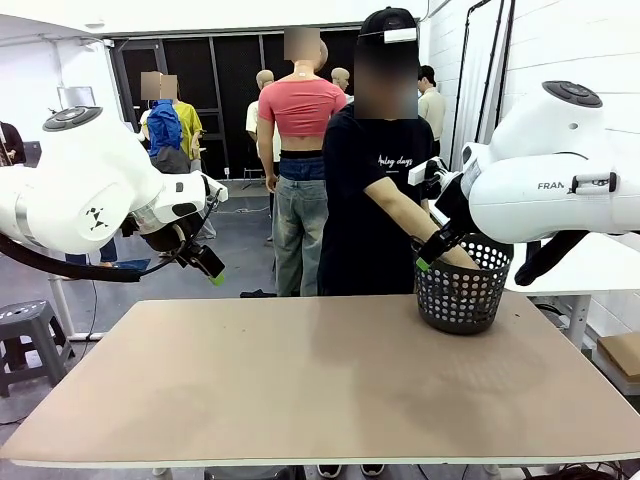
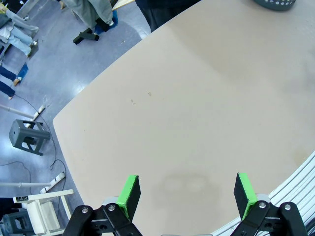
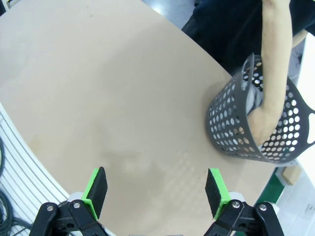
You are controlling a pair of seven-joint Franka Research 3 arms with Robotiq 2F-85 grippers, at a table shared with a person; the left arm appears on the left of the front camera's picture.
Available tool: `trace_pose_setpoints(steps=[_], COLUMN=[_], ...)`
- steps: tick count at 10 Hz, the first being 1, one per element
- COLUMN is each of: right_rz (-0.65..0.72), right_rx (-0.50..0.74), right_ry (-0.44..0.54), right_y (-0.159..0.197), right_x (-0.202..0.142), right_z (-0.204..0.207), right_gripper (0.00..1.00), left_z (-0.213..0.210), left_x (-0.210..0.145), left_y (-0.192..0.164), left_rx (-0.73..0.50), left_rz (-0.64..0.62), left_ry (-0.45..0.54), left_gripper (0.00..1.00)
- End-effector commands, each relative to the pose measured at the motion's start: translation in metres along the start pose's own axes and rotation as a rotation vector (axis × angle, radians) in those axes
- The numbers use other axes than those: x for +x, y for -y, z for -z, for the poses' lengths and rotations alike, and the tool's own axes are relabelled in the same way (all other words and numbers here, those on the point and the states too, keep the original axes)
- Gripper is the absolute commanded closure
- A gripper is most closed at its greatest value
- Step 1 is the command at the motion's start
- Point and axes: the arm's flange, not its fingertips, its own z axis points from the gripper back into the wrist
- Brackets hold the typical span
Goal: Fold the training pants.
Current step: Grab both ends of the Training pants handed by a person.
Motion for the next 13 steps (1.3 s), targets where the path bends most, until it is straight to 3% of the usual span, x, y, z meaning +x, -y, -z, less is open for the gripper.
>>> trace_pose_setpoints(steps=[1,13], right_rz=[0.0,0.0], right_rx=[0.001,0.001], right_ry=[-0.001,-0.001], right_y=[0.0,0.0], right_x=[-0.0002,-0.0002], right_z=[0.0003,0.0003], right_gripper=[0.0,0.0], left_z=[0.0006,0.0006], left_x=[0.0016,0.0016], left_y=[-0.0016,-0.0016], left_rx=[-0.002,-0.002], left_rz=[-0.001,-0.001], left_ry=[-0.001,-0.001], left_gripper=[0.0,0.0])
